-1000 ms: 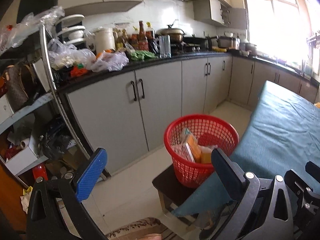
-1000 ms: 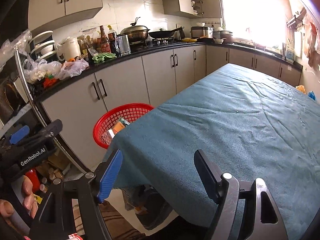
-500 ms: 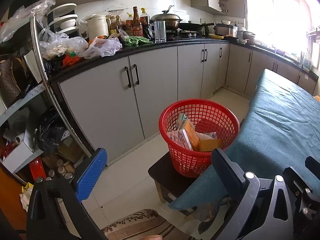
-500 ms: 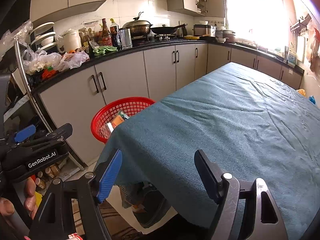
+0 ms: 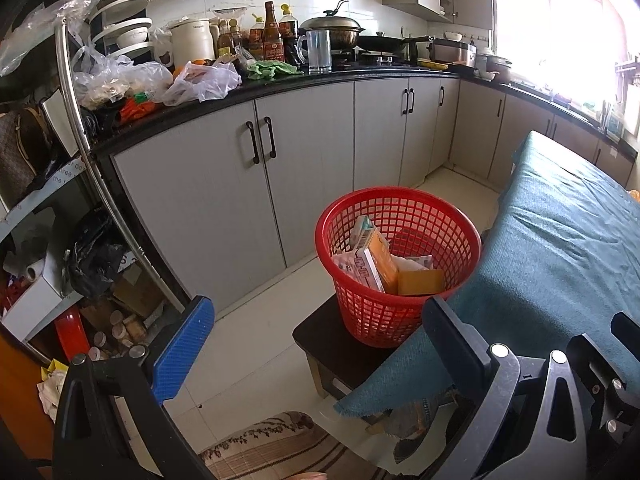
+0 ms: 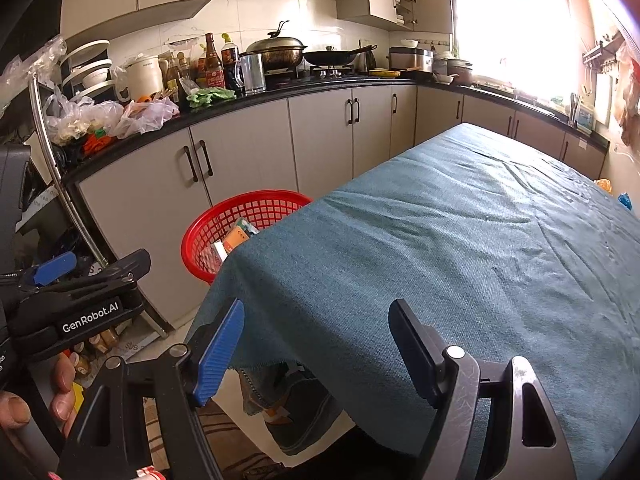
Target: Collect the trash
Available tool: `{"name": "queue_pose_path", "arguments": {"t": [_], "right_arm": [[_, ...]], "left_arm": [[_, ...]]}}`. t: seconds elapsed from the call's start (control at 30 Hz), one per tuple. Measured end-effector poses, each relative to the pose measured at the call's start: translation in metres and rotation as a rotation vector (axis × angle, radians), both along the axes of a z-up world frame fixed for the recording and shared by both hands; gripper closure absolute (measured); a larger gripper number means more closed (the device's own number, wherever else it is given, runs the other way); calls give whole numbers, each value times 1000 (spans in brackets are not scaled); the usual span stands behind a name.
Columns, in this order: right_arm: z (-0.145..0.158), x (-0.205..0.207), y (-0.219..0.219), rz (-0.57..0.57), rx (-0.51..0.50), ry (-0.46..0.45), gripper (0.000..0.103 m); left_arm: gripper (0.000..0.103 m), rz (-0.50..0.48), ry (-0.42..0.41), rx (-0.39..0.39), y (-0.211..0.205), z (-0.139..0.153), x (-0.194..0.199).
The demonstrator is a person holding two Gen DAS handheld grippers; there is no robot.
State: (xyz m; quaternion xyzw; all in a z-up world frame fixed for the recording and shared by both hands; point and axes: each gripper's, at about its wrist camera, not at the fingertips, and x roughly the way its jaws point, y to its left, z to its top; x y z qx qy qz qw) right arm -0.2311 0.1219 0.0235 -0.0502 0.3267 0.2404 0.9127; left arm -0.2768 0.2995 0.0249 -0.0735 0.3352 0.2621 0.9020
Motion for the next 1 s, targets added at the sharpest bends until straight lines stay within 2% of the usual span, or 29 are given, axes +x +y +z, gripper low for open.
{"name": "queue_pose_path", "arguments": {"t": [0.67, 1.0], "right_arm": [[-5, -4, 5, 18, -18, -5, 23], [-4, -5, 6, 12, -13, -3, 23]], "left_arm": [[0, 4, 18, 1, 5, -5, 1], [0, -26, -1, 17, 10, 11, 10]]}}
